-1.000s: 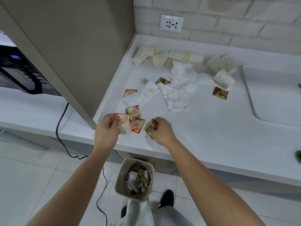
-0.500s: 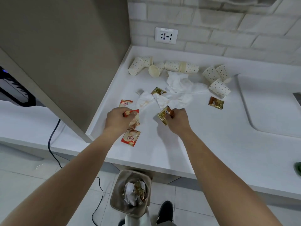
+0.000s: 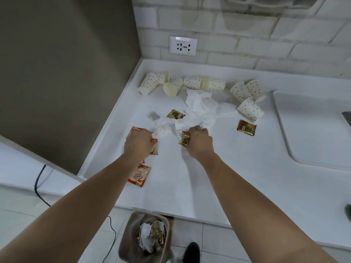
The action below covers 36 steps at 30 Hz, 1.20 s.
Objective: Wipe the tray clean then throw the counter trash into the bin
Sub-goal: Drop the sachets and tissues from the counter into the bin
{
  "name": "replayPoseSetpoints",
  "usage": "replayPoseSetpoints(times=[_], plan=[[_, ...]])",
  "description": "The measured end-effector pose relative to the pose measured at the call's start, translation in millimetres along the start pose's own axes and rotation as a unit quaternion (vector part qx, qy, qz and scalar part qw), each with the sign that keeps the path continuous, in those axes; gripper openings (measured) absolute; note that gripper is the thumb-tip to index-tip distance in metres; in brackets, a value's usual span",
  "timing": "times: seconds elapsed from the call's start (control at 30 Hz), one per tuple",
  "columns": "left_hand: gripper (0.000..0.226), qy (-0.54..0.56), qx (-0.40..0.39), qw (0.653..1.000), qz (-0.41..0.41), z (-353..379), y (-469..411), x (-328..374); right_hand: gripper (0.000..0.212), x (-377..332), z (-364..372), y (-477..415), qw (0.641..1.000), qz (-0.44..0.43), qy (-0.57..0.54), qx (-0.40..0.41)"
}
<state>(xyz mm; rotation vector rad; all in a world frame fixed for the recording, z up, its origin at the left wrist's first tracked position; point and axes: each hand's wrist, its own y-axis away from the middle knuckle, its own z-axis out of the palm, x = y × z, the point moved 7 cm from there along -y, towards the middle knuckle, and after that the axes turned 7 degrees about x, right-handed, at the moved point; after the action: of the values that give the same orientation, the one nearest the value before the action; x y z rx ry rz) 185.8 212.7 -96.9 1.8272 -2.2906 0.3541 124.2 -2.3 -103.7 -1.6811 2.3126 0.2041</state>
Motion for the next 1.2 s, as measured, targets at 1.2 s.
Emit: replayPoseSetpoints(times=[1.2], plan=[[0.010, 0.453, 0.069, 0.883, -0.103, -104, 187, -56, 0.024, -44, -79, 201, 0.866, 0.103, -0.478, 0.102]])
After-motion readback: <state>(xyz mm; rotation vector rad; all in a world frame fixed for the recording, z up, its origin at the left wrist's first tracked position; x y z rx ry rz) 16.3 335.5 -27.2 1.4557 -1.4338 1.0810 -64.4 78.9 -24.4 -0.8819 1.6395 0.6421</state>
